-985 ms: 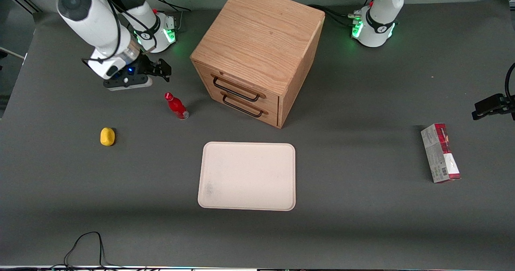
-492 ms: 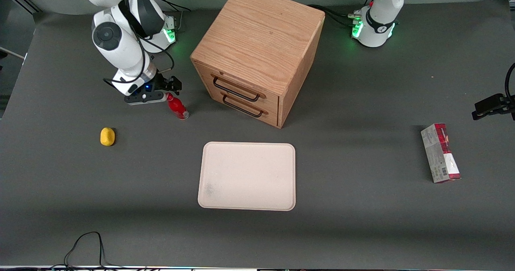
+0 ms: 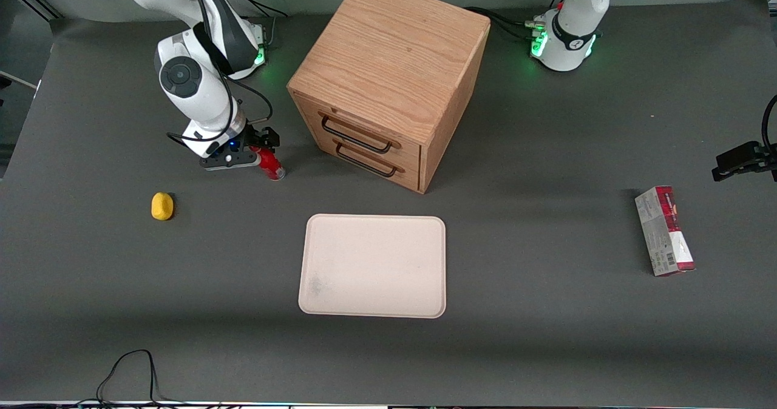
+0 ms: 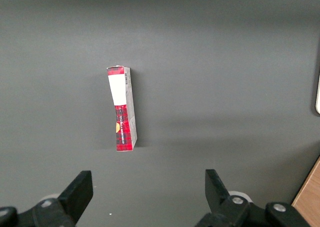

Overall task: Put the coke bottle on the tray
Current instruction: 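Move the right gripper down over the red bottle, then close the right gripper around the red bottle's body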

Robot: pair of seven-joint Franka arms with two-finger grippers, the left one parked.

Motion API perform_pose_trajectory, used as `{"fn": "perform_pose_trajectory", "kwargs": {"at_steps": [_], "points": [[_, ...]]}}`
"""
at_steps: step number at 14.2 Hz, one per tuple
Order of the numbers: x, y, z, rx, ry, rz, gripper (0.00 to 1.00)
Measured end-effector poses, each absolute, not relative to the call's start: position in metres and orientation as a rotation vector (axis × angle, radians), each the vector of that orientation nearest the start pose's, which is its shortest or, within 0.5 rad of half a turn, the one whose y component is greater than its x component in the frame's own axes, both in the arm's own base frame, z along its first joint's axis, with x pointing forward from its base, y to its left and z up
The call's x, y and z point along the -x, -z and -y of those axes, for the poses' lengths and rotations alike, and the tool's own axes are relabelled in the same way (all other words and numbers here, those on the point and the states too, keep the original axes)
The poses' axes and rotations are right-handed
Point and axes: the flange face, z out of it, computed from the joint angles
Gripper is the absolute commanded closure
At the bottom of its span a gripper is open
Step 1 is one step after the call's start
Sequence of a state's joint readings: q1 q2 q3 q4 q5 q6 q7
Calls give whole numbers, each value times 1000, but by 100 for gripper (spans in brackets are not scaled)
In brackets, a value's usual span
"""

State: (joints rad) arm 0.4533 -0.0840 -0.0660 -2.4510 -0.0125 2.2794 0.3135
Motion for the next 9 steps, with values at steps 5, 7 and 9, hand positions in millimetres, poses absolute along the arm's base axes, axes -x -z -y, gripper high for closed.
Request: {"fn": "perform_pose_trajectory", "kwargs": {"at_steps": [5,7,9], "points": [[-423,-310,-173,3171,-134,132,14],[-423,-310,-173,3171,-133,132,57],[-423,-310,-173,3171,-133,132,82]]}}
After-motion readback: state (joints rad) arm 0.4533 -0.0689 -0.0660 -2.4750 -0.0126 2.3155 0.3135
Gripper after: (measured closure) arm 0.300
